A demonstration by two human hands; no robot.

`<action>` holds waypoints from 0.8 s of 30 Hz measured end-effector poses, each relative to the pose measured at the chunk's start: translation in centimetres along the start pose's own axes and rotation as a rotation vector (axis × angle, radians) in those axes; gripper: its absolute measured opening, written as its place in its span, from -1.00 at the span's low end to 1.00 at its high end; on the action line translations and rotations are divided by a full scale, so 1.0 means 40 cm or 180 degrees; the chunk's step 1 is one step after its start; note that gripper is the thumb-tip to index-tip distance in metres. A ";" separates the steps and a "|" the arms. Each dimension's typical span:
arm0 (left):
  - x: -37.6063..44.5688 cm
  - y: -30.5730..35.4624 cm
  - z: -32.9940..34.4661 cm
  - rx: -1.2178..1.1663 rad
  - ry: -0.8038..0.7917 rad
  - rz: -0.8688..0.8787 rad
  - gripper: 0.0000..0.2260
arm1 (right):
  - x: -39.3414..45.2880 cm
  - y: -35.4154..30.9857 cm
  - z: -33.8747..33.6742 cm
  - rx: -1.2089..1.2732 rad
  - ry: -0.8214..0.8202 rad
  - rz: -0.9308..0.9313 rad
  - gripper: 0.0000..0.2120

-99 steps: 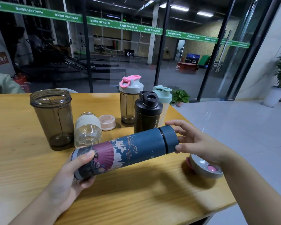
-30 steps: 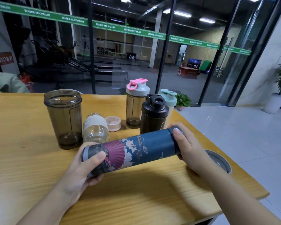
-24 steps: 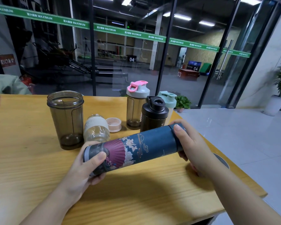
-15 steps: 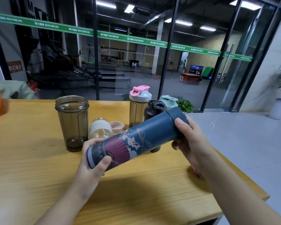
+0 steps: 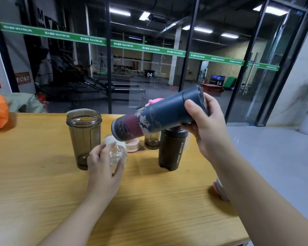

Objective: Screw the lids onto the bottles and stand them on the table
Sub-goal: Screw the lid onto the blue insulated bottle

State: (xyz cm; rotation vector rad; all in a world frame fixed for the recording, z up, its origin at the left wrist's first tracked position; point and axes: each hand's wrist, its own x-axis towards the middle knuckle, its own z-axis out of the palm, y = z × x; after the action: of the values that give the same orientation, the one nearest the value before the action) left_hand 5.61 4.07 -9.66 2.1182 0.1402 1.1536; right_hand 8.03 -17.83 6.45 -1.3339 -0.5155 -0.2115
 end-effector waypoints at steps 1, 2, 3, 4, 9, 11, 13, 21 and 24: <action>0.003 -0.012 0.012 0.0378 -0.0042 0.0171 -0.55 | 0.005 -0.002 0.011 -0.0166 -0.0064 -0.0067 -0.54; 0.006 -0.020 0.023 0.0682 -0.0102 0.0329 -0.50 | 0.015 -0.001 0.026 -0.0389 -0.0108 -0.0168 -0.52; 0.005 -0.026 0.030 0.0899 -0.0233 0.0405 -0.44 | 0.025 0.000 0.040 -0.0639 -0.0140 -0.0299 -0.48; 0.004 -0.030 0.036 0.1062 -0.0351 0.0427 -0.40 | 0.038 0.002 0.056 -0.0867 -0.0174 -0.0427 -0.45; 0.006 -0.056 0.054 0.1273 -0.0552 0.0518 -0.31 | 0.135 0.033 0.146 -0.1344 -0.0455 -0.0621 -0.35; 0.008 -0.061 0.060 0.1288 -0.0553 0.0534 -0.30 | 0.181 0.055 0.180 -0.1447 -0.0504 -0.0632 -0.34; 0.009 -0.058 0.062 0.1284 -0.0483 0.0490 -0.28 | 0.222 0.077 0.210 -0.1542 -0.0535 -0.0617 -0.32; 0.014 -0.070 0.064 0.1464 -0.0428 0.0234 -0.35 | 0.322 0.163 0.292 -0.1717 -0.0689 -0.0422 -0.29; 0.014 -0.071 0.064 0.1404 -0.0414 0.0111 -0.42 | 0.343 0.197 0.306 -0.1675 -0.0723 -0.0218 -0.30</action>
State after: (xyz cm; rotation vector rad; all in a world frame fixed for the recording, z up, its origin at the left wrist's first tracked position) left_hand 8.58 5.03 -11.94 2.5833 0.3237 1.0731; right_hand 20.51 -2.23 7.84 -1.8676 -0.7292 -0.2648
